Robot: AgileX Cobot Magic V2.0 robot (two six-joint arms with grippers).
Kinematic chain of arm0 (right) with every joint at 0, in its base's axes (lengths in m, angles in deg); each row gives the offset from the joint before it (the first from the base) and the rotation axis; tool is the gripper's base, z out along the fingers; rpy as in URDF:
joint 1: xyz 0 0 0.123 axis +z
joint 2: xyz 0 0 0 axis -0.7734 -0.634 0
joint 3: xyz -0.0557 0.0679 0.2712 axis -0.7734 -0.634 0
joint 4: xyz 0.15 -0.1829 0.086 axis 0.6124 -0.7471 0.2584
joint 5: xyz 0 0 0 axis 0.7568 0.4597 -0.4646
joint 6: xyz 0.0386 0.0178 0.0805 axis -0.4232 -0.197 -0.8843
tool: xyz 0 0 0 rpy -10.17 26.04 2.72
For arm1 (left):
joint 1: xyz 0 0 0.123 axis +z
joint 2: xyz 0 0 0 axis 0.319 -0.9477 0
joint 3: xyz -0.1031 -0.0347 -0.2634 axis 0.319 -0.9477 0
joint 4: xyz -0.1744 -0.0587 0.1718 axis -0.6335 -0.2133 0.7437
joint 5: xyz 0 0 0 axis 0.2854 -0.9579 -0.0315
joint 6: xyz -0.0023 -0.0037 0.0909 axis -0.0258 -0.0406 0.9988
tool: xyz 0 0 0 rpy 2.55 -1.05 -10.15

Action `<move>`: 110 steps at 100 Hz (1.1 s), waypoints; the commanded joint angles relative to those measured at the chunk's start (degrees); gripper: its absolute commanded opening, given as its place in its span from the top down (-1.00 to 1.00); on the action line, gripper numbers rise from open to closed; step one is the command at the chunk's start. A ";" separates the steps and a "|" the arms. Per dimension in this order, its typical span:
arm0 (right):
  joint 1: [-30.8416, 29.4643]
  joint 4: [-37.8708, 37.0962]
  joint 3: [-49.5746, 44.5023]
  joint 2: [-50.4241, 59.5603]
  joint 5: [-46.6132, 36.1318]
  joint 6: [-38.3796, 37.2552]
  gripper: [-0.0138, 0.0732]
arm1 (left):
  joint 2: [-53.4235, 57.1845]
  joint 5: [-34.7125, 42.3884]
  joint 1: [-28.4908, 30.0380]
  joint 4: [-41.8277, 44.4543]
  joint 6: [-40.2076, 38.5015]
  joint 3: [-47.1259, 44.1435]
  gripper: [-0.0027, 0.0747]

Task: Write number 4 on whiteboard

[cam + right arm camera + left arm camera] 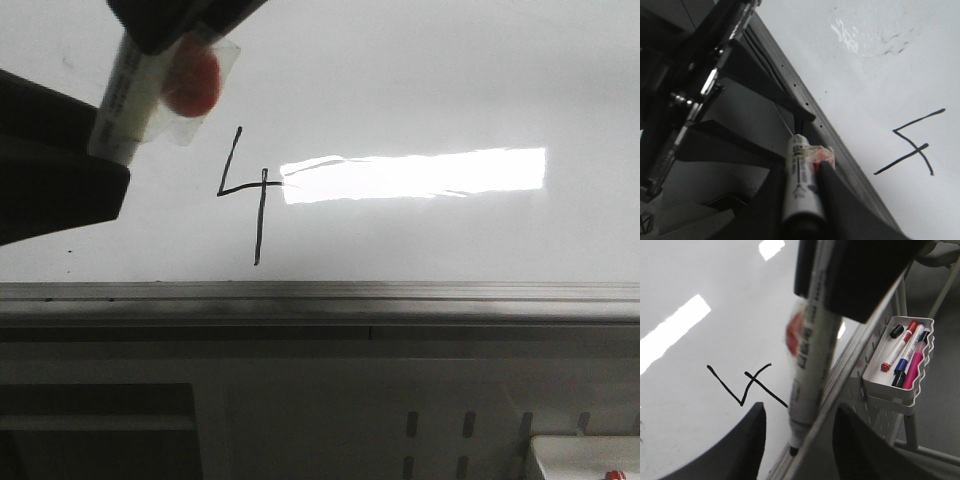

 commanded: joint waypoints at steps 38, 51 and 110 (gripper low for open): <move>0.95 0.02 2.02 1.64 -3.07 0.71 0.83 | -0.43 8.21 0.28 -0.50 -0.59 1.72 0.98; 0.95 0.84 2.02 1.64 -3.07 0.71 0.83 | -0.43 8.60 0.28 -0.54 -0.59 1.72 0.98; -2.29 -0.74 2.14 4.52 -4.58 0.06 -0.76 | -1.51 4.03 1.17 -41.05 -3.56 1.72 0.98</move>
